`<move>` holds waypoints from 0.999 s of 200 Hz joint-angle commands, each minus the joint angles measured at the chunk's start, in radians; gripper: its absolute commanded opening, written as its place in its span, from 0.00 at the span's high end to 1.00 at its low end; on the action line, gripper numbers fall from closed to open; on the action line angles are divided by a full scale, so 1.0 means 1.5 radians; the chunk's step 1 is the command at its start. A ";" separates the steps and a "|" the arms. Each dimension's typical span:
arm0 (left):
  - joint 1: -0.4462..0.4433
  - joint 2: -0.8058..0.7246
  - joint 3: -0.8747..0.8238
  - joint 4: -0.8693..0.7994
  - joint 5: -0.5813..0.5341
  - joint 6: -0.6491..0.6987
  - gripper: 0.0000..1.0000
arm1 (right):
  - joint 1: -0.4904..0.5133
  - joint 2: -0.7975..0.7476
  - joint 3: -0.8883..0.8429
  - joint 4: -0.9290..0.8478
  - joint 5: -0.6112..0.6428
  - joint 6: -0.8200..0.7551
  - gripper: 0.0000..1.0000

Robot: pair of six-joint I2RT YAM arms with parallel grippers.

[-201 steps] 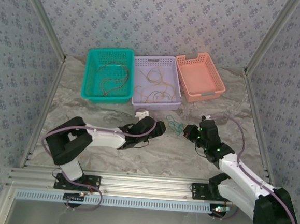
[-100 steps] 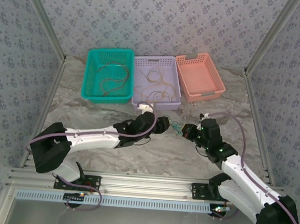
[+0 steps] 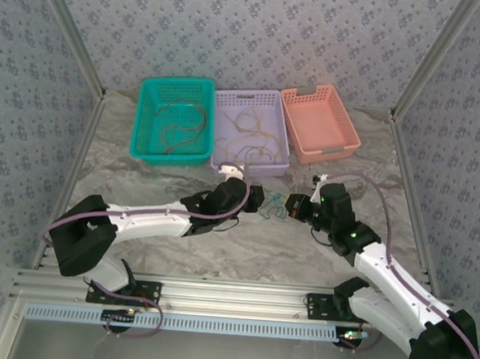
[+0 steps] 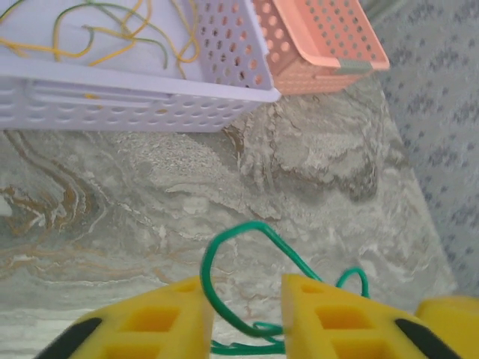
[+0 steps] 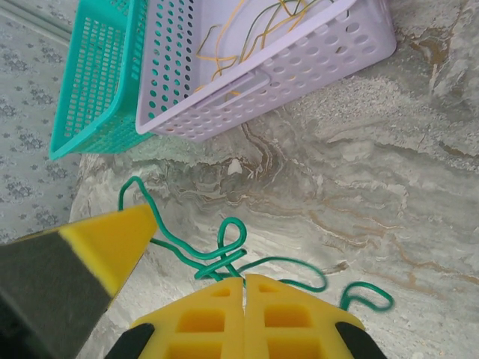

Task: Untangle the cables

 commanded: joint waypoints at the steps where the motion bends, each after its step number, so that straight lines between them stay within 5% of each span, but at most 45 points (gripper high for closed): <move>1: 0.012 0.008 -0.012 0.039 0.001 -0.003 0.94 | 0.004 0.004 0.022 0.002 -0.019 -0.014 1.00; 7: 0.015 0.004 -0.013 0.032 -0.007 -0.008 1.00 | 0.005 0.005 0.023 -0.001 -0.018 -0.014 1.00; 41: 0.038 -0.050 -0.068 0.074 -0.043 -0.030 1.00 | 0.016 0.004 0.020 -0.008 -0.011 0.001 1.00; 96: 0.101 -0.118 -0.096 0.144 0.055 -0.036 1.00 | 0.099 0.019 -0.001 0.032 0.050 0.031 1.00; 145: 0.112 -0.188 -0.113 0.131 0.047 -0.035 1.00 | 0.139 0.034 0.029 0.043 0.074 0.039 1.00; 200: 0.137 -0.219 -0.125 0.204 0.086 -0.053 1.00 | 0.267 0.125 -0.002 0.201 0.147 0.147 1.00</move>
